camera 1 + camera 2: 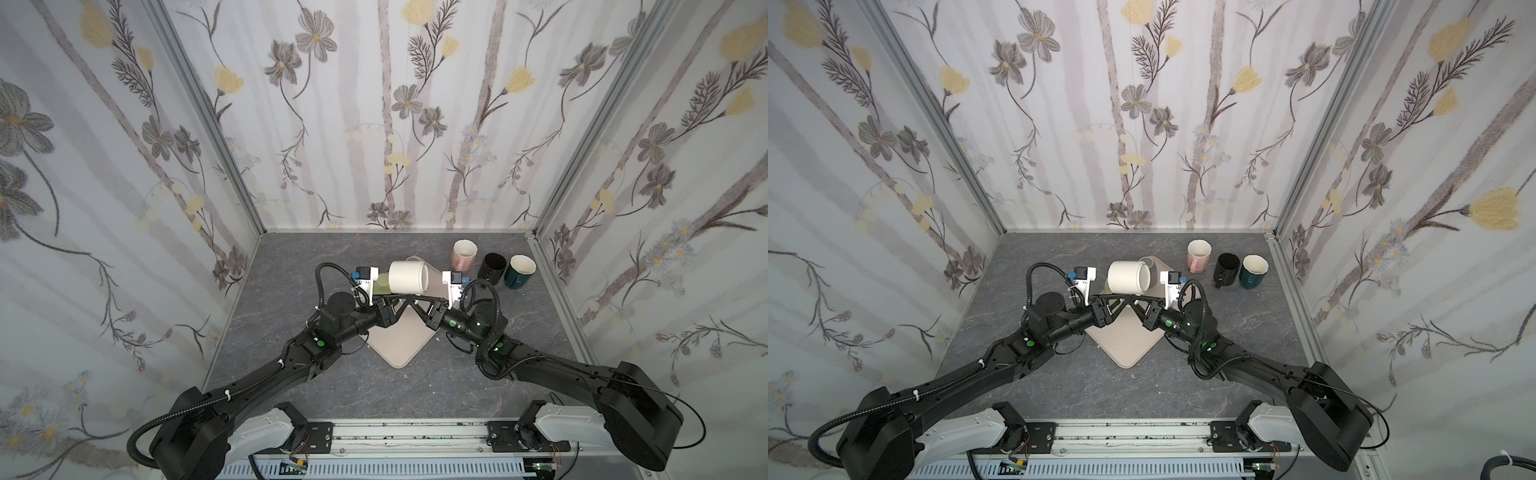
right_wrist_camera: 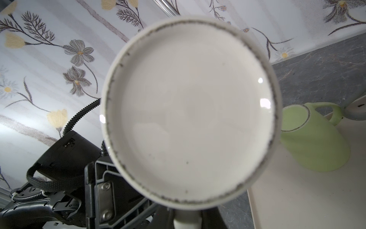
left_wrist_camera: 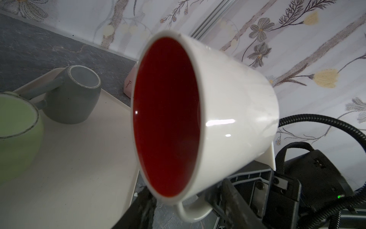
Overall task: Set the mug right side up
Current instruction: 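Hold the white mug with both grippers and rotate it toward mouth-up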
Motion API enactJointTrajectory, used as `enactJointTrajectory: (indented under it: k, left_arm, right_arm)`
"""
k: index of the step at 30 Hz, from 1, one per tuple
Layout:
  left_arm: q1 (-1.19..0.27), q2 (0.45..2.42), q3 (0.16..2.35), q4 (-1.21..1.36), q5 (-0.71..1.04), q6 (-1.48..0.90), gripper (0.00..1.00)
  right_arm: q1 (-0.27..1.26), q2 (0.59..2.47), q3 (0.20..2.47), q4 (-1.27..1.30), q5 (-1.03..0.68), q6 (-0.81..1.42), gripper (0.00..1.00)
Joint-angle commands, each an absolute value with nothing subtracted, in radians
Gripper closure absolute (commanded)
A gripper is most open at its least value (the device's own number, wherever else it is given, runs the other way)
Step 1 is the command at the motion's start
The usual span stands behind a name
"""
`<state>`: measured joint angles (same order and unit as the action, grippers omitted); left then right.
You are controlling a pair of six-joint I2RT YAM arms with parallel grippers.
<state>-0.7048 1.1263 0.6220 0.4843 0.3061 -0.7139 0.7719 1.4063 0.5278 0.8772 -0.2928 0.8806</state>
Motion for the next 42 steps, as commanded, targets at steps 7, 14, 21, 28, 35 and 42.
enactJointTrajectory:
  k: [7,14,21,28,35,42]
  left_arm:
    - [-0.698,1.153,0.645,0.588,0.315,-0.733,0.51]
    - [-0.698,1.186,0.675,0.602,0.364,-0.746,0.52]
    - [-0.696,1.192,0.690,0.593,0.377,-0.728,0.69]
    - [-0.696,1.184,0.716,0.537,0.387,-0.677,0.75]
    - [-0.694,1.196,0.739,0.481,0.379,-0.646,0.80]
    - [-0.695,1.181,0.771,0.401,0.360,-0.573,0.75]
  right_arm:
    - [0.775,1.456,0.522,1.066,-0.371,0.913,1.00]
    - [0.775,1.485,0.532,1.086,-0.382,0.919,1.00]
    - [0.775,1.491,0.541,1.061,-0.383,0.902,1.00]
    - [0.775,1.499,0.542,1.063,-0.396,0.904,1.00]
    - [0.775,1.524,0.567,1.060,-0.425,0.905,1.00]
    - [0.779,1.553,0.607,1.049,-0.452,0.904,1.00]
